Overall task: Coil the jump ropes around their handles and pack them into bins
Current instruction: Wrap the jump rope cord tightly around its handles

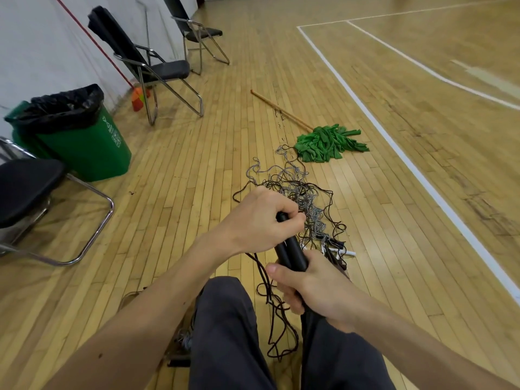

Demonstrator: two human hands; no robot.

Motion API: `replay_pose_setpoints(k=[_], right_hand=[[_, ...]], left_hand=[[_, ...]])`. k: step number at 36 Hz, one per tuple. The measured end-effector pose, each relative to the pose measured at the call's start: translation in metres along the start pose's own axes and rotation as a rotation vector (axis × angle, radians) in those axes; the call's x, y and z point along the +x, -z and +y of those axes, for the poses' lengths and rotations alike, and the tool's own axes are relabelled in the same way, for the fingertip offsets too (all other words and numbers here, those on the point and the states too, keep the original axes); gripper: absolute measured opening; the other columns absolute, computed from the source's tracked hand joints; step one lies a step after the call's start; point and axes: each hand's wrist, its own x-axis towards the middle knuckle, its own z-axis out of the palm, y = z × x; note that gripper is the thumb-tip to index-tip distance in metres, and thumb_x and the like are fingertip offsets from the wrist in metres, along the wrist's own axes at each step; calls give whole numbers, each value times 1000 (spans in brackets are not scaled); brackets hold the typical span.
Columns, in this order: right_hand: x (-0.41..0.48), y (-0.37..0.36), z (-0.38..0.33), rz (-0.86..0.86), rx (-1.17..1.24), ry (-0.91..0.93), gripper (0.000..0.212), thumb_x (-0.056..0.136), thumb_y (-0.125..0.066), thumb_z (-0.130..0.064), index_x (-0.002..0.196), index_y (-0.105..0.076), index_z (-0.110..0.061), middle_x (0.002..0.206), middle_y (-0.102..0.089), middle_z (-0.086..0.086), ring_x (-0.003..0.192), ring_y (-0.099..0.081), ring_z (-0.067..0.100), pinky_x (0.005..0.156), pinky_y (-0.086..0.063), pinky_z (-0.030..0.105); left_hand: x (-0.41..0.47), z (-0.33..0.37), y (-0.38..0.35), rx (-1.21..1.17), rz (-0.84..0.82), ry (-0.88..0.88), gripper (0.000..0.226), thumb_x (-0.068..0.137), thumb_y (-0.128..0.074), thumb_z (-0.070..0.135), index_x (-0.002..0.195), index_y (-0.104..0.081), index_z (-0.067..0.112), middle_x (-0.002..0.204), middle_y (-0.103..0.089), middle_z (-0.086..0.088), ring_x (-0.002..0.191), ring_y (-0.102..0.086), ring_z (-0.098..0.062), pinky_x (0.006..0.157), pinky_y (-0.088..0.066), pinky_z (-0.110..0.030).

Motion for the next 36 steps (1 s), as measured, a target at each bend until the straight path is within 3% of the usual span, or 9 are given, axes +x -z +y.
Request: replay_pose_setpoints(k=[4, 7, 12, 20, 23, 26, 30, 32, 36], right_hand=[[-4, 6, -4, -130, 141, -69, 28, 99, -62, -18, 79, -45, -12, 61, -41, 3, 49, -38, 16, 47, -36, 26], [-7, 9, -6, -240, 285, -115, 28, 98, -65, -17, 78, -46, -13, 62, -41, 2, 48, -40, 14, 46, -37, 25], [-13, 11, -9, -325, 430, -121, 26, 91, -67, -20, 82, -43, -13, 61, -41, 0, 46, -42, 11, 46, -37, 23], [-15, 10, -15, -320, 555, -75, 21, 90, -65, -18, 75, -52, -13, 60, -43, 1, 44, -44, 12, 45, -40, 24], [-10, 17, -14, -280, 578, -43, 21, 90, -66, -17, 80, -50, -10, 59, -45, 2, 44, -46, 13, 44, -42, 25], [-6, 28, -17, -231, 560, -16, 22, 90, -68, -17, 84, -49, -10, 61, -44, 2, 46, -44, 12, 44, -40, 24], [2, 42, -22, -109, 429, -7, 19, 91, -63, -16, 75, -53, -10, 60, -42, 3, 46, -41, 13, 44, -36, 24], [9, 51, -17, -42, 320, -10, 21, 95, -61, -14, 76, -53, -9, 61, -42, 5, 47, -40, 15, 44, -35, 26], [20, 65, 1, 51, 113, -42, 16, 98, -60, -9, 85, -51, -6, 63, -43, 8, 48, -39, 19, 44, -34, 28]], left_hand=[[1, -3, 2, -58, -38, 23, 49, 91, -60, 37, 49, -49, 14, 45, -37, 3, 45, -35, -10, 51, -29, -20], [3, -3, 5, -330, -106, 64, 61, 88, -57, 58, 60, -60, 3, 53, -43, -16, 49, -40, -16, 50, -33, -21], [2, -8, 1, -713, -18, 195, 74, 79, -38, 87, 71, -70, 21, 67, -57, -8, 61, -49, -24, 56, -35, -29], [-13, 6, -36, -781, 213, 388, 62, 87, -29, 74, 69, -60, 24, 64, -56, 1, 58, -54, -13, 60, -45, -30], [-21, 8, -53, -682, 144, 460, 63, 105, -25, 47, 65, -65, 21, 56, -60, 7, 51, -59, -8, 53, -50, -21], [-25, 15, -65, -842, -2, 512, 75, 109, -29, 28, 43, -65, 25, 48, -58, 11, 45, -57, -2, 51, -47, -16], [-19, 16, -76, -956, 60, 612, 43, 108, -28, 13, 82, -63, 12, 59, -66, 10, 64, -64, -7, 58, -51, -15], [-21, 8, -77, -785, 84, 558, 32, 108, -30, 9, 93, -56, 19, 70, -68, 13, 78, -61, -10, 71, -53, -20], [-21, -12, -77, 186, -163, 304, 22, 109, -32, 23, 117, -52, 24, 86, -63, 1, 77, -60, -24, 69, -50, -41]])
